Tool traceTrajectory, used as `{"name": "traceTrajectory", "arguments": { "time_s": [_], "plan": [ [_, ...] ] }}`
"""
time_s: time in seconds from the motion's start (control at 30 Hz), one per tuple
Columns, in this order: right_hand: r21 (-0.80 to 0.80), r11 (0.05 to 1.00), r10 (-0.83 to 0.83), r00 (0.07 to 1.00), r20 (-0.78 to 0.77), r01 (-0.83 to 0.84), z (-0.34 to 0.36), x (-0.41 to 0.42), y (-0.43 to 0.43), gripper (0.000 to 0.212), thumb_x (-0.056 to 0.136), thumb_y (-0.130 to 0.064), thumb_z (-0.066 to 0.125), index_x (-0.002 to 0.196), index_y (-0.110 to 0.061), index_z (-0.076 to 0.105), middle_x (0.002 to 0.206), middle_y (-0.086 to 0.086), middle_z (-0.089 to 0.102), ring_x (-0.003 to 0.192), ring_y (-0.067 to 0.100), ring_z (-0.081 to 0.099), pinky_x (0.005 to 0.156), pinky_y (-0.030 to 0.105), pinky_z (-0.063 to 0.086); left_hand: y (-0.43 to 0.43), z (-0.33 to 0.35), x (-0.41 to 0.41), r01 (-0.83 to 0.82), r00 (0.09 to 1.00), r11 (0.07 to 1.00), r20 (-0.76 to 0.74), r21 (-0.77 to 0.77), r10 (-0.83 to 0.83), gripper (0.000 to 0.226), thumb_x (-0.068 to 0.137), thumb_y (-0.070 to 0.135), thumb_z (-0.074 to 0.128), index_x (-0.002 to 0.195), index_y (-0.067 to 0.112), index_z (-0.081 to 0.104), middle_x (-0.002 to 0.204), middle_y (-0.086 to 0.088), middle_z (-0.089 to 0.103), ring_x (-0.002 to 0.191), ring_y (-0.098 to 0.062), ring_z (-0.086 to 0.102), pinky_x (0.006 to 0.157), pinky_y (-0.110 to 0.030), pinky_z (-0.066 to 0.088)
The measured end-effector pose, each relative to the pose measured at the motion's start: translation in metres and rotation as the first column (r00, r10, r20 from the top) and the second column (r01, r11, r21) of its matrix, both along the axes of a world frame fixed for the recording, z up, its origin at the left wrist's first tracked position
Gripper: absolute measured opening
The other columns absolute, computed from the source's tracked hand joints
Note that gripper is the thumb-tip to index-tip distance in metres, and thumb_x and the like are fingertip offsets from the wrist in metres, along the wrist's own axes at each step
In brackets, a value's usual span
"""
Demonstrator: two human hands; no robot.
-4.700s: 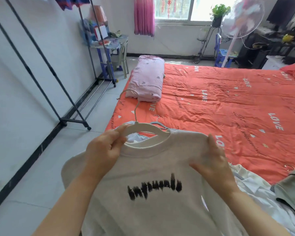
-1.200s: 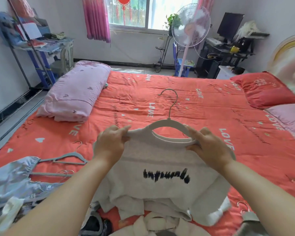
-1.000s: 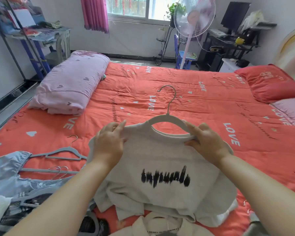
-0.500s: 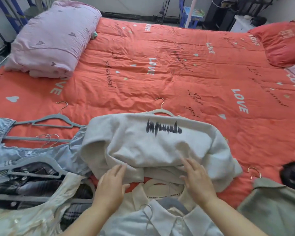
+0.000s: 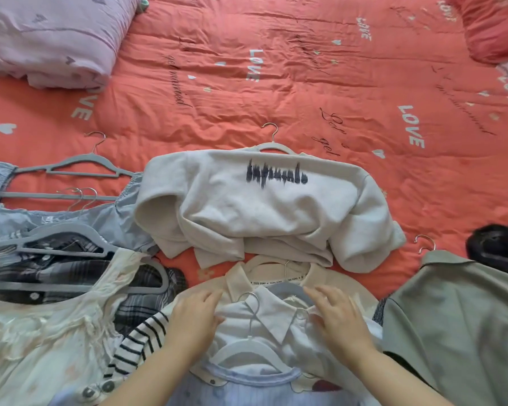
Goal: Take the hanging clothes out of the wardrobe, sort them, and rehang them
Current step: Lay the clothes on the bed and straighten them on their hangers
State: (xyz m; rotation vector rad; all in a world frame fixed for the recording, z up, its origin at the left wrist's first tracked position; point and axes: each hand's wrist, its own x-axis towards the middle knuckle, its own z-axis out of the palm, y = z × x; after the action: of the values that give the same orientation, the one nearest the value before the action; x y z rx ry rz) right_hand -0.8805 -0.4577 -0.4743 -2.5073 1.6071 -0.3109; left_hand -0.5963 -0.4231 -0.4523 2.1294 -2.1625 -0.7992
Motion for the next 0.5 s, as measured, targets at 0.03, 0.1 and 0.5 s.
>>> {"name": "traceTrajectory", "arguments": {
  "time_s": [0.03, 0.1, 0.5],
  "plan": [
    [-0.027, 1.0, 0.014, 1.0, -0.008, -0.014, -0.002, 0.0, 0.003, 0.049, 0.065, -0.033, 0.062, 0.112, -0.03, 0.05, 0.099, -0.003, 0.064, 0.095, 0.014, 0.047, 0.074, 0.03, 0.053, 0.006, -0.007, 0.0, 0.002, 1.0, 1.0, -0.003, -0.022, -0.002, 0.044, 0.085, 0.029, 0.065, 0.126, 0.016, 0.057, 0.122, 0.0, 0.06, 0.111, -0.026, 0.056, 0.093, -0.038, 0.039],
    [-0.041, 0.999, 0.024, 1.0, -0.011, -0.024, -0.007, 0.003, 0.008, 0.048, 0.064, -0.034, 0.062, 0.11, -0.029, 0.051, 0.097, -0.002, 0.065, 0.094, 0.014, 0.046, 0.078, 0.029, 0.052, 0.015, -0.01, -0.003, 0.069, 0.997, 0.996, 0.047, -0.052, -0.066, 0.046, 0.085, 0.035, 0.063, 0.128, 0.022, 0.054, 0.122, 0.007, 0.058, 0.109, -0.02, 0.056, 0.096, -0.034, 0.037],
    [-0.065, 0.991, 0.123, 0.991, 0.045, -0.12, -0.013, 0.017, 0.093, 0.033, 0.07, -0.03, 0.059, 0.102, -0.03, 0.05, 0.094, -0.008, 0.06, 0.087, 0.013, 0.049, 0.076, 0.025, 0.042, 0.08, -0.024, -0.026, 0.073, 0.997, 0.974, -0.022, -0.212, -0.08, 0.065, 0.028, 0.034, 0.092, 0.085, 0.021, 0.064, 0.067, 0.009, 0.059, 0.058, -0.014, 0.06, 0.049, -0.027, 0.049]
  ]
}}
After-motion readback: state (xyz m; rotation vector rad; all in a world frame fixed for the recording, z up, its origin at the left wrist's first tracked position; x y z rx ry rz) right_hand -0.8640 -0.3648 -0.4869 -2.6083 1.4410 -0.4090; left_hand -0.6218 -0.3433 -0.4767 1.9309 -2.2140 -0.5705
